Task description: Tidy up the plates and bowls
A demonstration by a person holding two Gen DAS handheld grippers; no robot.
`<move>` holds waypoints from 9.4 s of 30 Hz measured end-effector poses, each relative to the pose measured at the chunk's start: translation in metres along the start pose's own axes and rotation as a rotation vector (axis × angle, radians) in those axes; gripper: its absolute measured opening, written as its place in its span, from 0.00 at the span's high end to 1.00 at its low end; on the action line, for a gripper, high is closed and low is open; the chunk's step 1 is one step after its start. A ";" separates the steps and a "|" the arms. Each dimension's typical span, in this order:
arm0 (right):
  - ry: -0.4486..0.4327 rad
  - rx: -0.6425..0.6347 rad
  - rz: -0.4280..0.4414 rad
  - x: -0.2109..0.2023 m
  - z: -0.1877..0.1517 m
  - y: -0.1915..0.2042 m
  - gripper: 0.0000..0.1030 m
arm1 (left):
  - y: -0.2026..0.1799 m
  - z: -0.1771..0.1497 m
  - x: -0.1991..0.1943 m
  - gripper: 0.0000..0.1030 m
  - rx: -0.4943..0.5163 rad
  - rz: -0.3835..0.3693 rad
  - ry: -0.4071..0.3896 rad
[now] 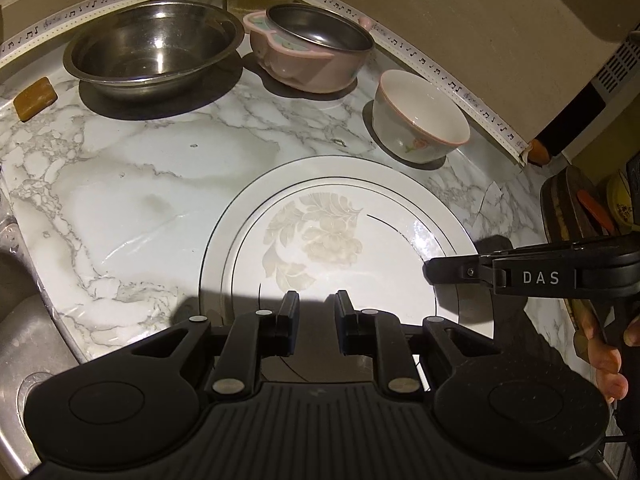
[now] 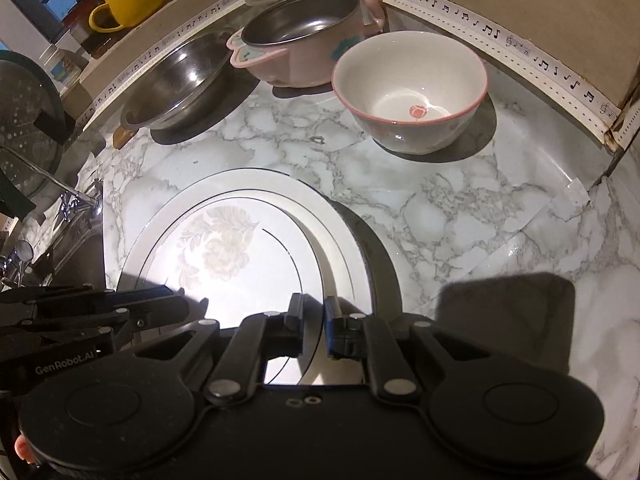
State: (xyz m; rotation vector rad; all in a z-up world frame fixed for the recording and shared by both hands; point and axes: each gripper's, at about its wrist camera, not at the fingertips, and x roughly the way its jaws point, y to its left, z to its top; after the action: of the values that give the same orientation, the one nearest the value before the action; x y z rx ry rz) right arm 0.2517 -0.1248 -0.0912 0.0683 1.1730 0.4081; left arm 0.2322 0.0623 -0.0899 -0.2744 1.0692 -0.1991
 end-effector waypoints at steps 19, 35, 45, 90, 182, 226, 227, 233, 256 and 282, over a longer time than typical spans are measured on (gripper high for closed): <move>0.008 -0.042 -0.025 -0.003 -0.004 0.009 0.78 | -0.004 -0.001 0.004 0.83 0.022 0.001 0.012; -0.064 -0.149 0.001 -0.030 -0.004 0.030 0.66 | -0.014 0.005 -0.029 0.82 0.085 0.022 -0.086; -0.134 -0.197 0.001 -0.044 0.003 0.042 0.50 | -0.004 0.015 -0.049 0.70 0.081 0.109 -0.171; -0.150 0.053 0.004 0.095 0.162 0.095 0.17 | 0.169 0.169 0.006 0.20 -0.226 0.392 -0.224; -0.023 -0.085 0.059 0.073 0.088 0.113 0.63 | 0.146 0.107 -0.034 0.84 -0.273 0.467 -0.126; -0.244 -0.059 -0.119 0.012 0.178 0.000 0.24 | 0.008 0.227 0.012 0.22 0.037 0.236 -0.204; -0.239 -0.057 -0.121 0.015 0.182 -0.001 0.24 | 0.009 0.230 0.019 0.22 0.033 0.235 -0.194; -0.208 -0.023 -0.144 0.042 0.202 -0.011 0.25 | 0.016 0.243 0.052 0.22 0.003 0.259 -0.154; -0.136 0.002 -0.136 0.076 0.213 -0.024 0.68 | 0.026 0.243 0.101 0.58 -0.021 0.253 -0.028; -0.181 -0.046 -0.130 0.051 0.206 -0.004 0.89 | 0.008 0.236 0.061 0.70 -0.015 0.297 -0.055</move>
State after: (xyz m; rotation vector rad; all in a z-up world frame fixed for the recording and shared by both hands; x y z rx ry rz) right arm 0.4562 -0.0785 -0.0563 -0.0107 0.9832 0.3074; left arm 0.4697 0.0814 -0.0368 -0.1311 1.0433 0.0824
